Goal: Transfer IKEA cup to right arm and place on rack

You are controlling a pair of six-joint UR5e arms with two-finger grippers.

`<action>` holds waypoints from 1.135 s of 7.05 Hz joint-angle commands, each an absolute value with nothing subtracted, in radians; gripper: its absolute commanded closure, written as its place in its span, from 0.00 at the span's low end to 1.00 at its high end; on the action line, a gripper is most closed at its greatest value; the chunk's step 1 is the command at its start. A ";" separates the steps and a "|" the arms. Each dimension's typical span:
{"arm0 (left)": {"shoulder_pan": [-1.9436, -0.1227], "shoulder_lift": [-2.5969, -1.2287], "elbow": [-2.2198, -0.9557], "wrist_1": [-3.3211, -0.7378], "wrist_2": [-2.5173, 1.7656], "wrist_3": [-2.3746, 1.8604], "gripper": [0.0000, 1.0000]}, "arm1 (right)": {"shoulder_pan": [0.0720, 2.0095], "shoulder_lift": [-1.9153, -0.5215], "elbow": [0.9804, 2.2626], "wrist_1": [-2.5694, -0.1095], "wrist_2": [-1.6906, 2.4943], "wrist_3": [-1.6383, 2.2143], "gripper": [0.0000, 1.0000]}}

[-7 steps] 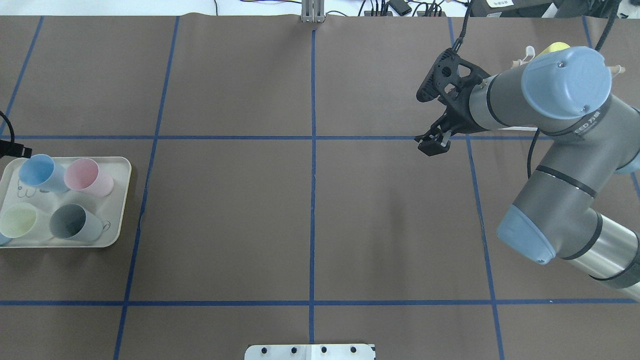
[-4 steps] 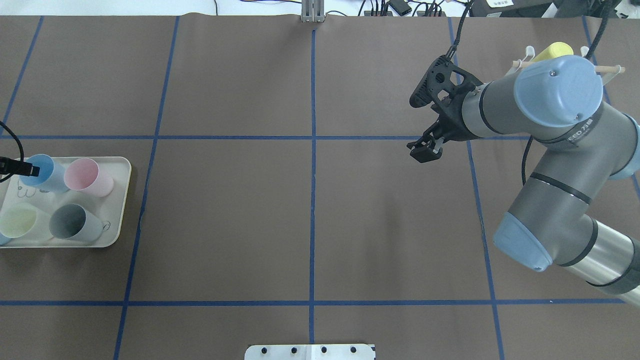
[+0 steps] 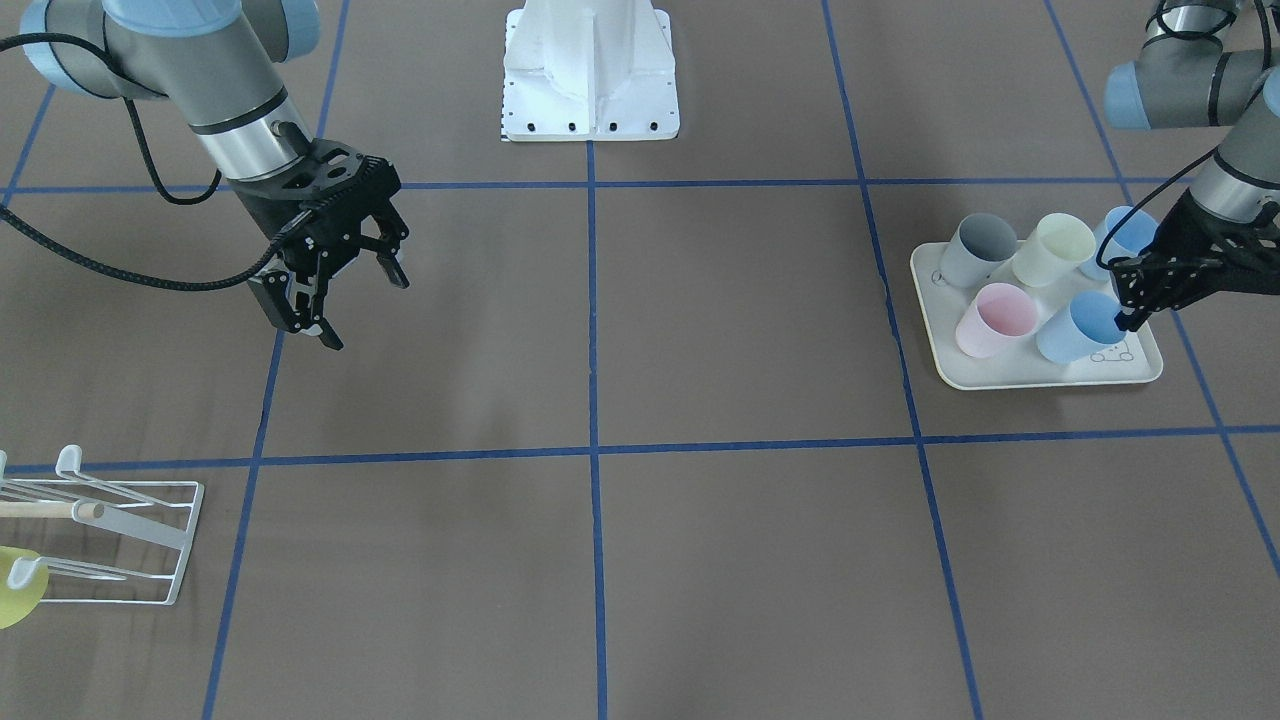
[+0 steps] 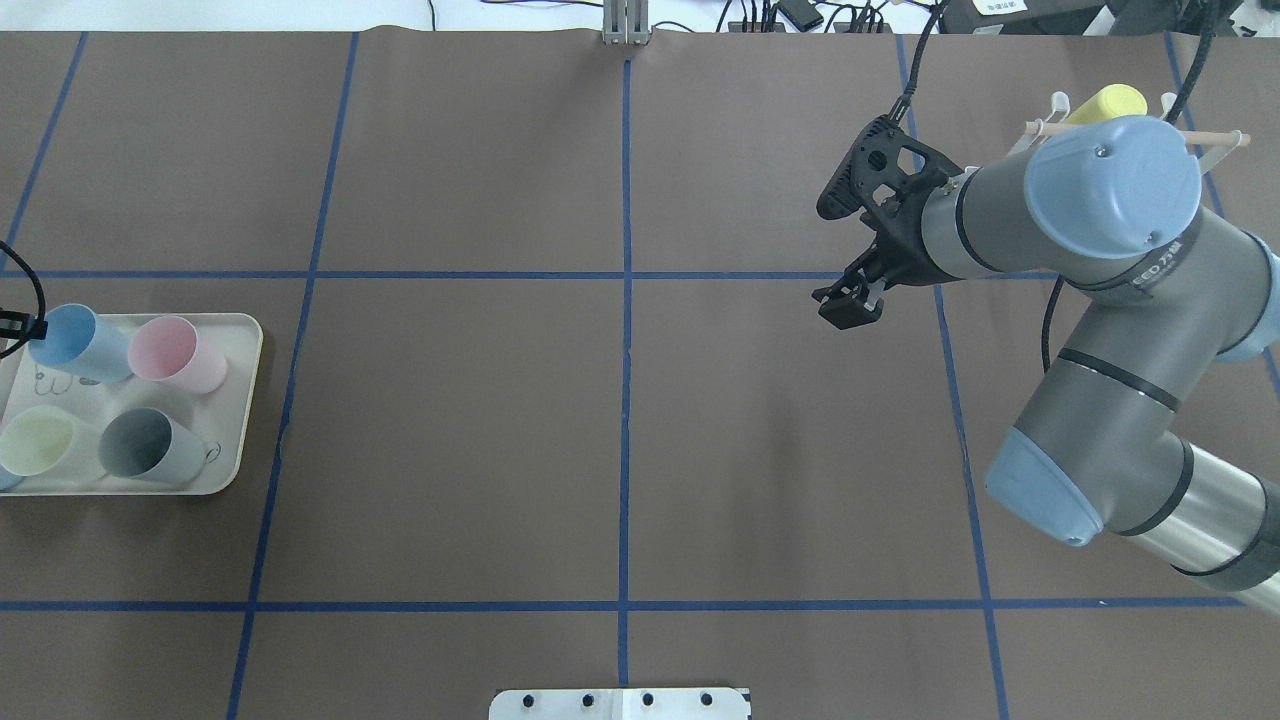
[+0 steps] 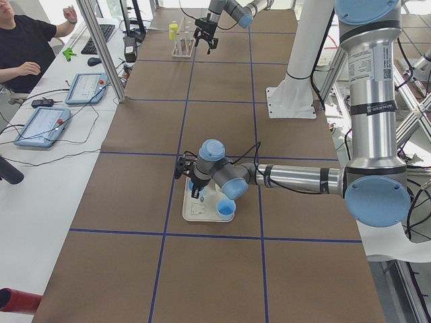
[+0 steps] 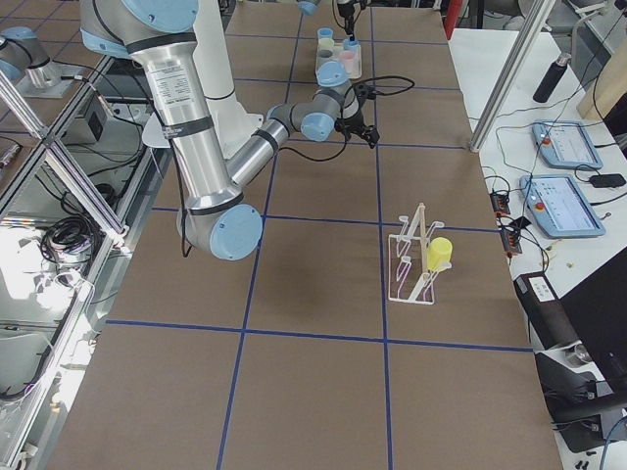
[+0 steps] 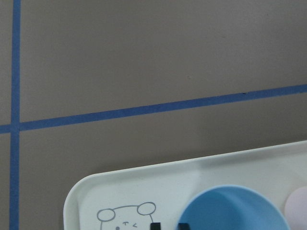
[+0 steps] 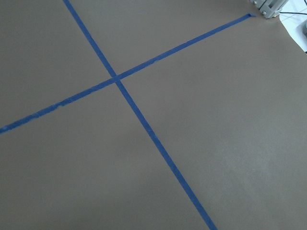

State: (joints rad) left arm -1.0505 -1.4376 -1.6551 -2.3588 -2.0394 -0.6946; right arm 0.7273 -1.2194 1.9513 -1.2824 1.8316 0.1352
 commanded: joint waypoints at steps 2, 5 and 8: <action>-1.054 -1.442 -1.667 -2.358 -2.043 -0.684 1.00 | 0.715 -1.215 1.951 -1.281 1.832 0.121 0.00; -1.171 -1.459 -1.692 -2.320 -2.074 -0.602 1.00 | 0.663 -1.189 1.922 -1.159 1.825 0.135 0.00; -1.319 -1.550 -1.766 -2.237 -2.338 -0.665 1.00 | 0.618 -1.175 1.806 -0.906 1.822 0.137 0.00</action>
